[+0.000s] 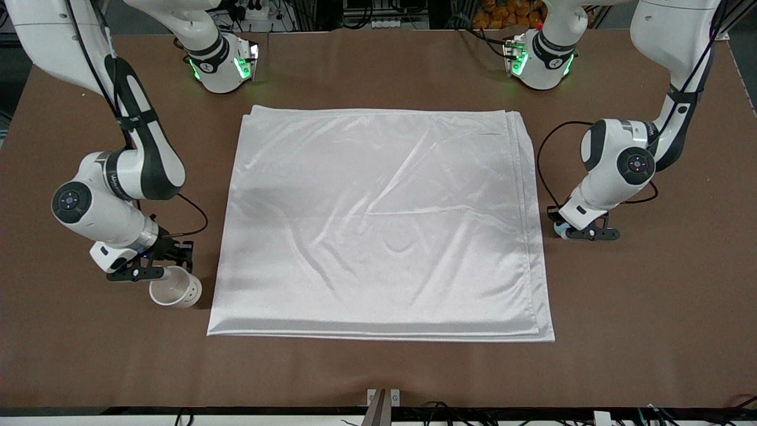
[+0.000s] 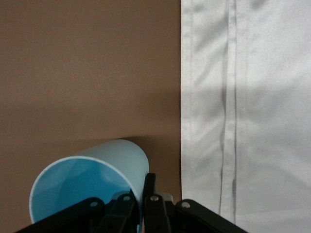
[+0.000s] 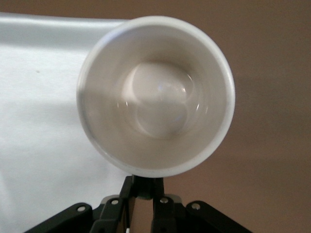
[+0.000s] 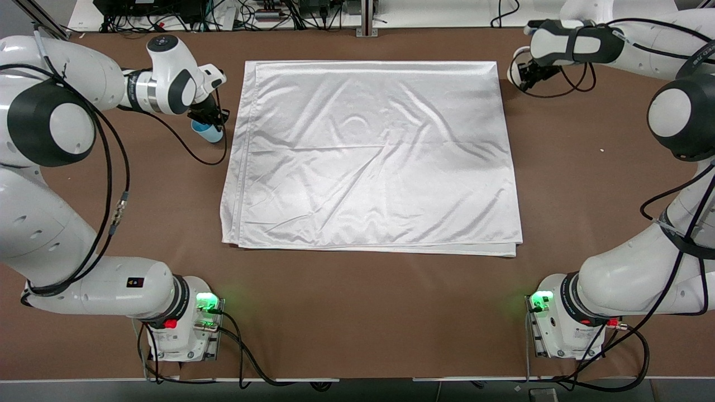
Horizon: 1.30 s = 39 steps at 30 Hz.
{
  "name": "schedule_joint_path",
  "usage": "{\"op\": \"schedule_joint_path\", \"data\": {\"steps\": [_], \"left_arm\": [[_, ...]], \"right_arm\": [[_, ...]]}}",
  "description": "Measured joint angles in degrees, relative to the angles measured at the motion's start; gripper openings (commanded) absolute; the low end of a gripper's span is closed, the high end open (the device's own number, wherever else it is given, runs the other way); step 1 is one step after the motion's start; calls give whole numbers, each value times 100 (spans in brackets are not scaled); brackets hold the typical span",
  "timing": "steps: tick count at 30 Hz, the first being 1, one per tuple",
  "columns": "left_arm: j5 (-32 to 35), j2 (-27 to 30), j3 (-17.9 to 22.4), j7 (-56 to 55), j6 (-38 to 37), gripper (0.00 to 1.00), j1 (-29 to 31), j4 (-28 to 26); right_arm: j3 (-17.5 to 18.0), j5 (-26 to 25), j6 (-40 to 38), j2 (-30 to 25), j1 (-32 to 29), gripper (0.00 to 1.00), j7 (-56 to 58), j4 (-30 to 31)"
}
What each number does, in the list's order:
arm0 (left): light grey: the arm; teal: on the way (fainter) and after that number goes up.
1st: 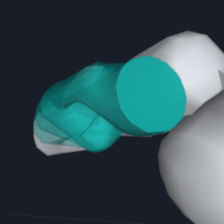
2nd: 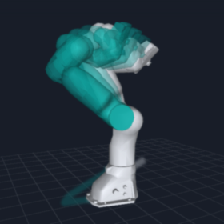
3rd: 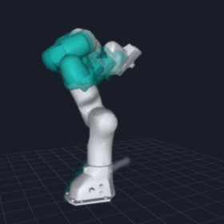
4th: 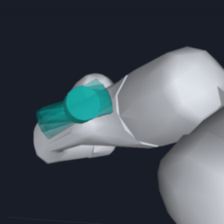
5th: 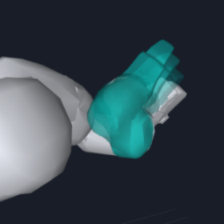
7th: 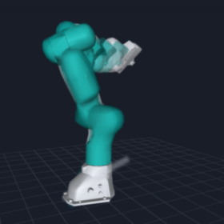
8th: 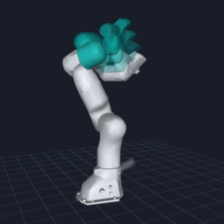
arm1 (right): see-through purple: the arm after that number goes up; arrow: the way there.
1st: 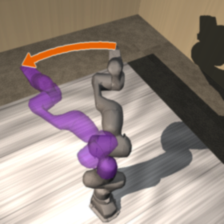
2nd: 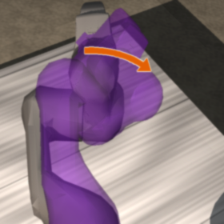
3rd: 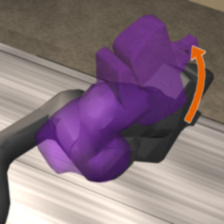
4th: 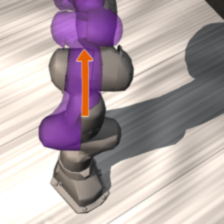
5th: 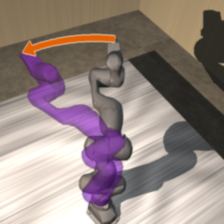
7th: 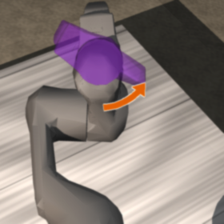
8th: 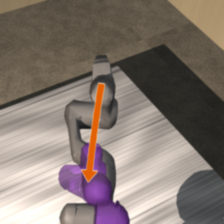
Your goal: Place blue cup into white mug on cloth
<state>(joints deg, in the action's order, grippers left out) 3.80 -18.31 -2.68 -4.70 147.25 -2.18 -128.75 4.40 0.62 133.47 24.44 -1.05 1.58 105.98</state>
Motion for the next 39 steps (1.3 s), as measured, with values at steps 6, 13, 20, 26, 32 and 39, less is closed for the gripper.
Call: {"op": "schedule_joint_path", "data": {"steps": [6, 13, 20, 26, 32, 39], "left_arm": [[0, 33, 0, 0, 9, 0, 0, 44], [0, 225, 0, 0, 19, 0, 0, 123], [0, 571, 4, 0, 19, 0, 13, 221], [1, 870, 7, 0, -42, 0, 115, 362], [2, 1116, 3, 40, -722, 0, 141, 685], [15, 1272, -38, 66, -2048, 0, 136, 1484]], "right_arm": [[358, 22, -767, -136, 206, 0, -232, -527], [1016, 28, -1032, -171, 503, 0, -1371, -836], [1432, 20, -1021, -162, 1058, 0, -2893, -867], [1557, -97, -1009, -49, 1648, 0, -3691, -977], [1570, -653, -985, 303, 2263, 0, -4615, -1235], [1569, -1483, -853, 979, 2897, 0, -5779, -1600]]}}
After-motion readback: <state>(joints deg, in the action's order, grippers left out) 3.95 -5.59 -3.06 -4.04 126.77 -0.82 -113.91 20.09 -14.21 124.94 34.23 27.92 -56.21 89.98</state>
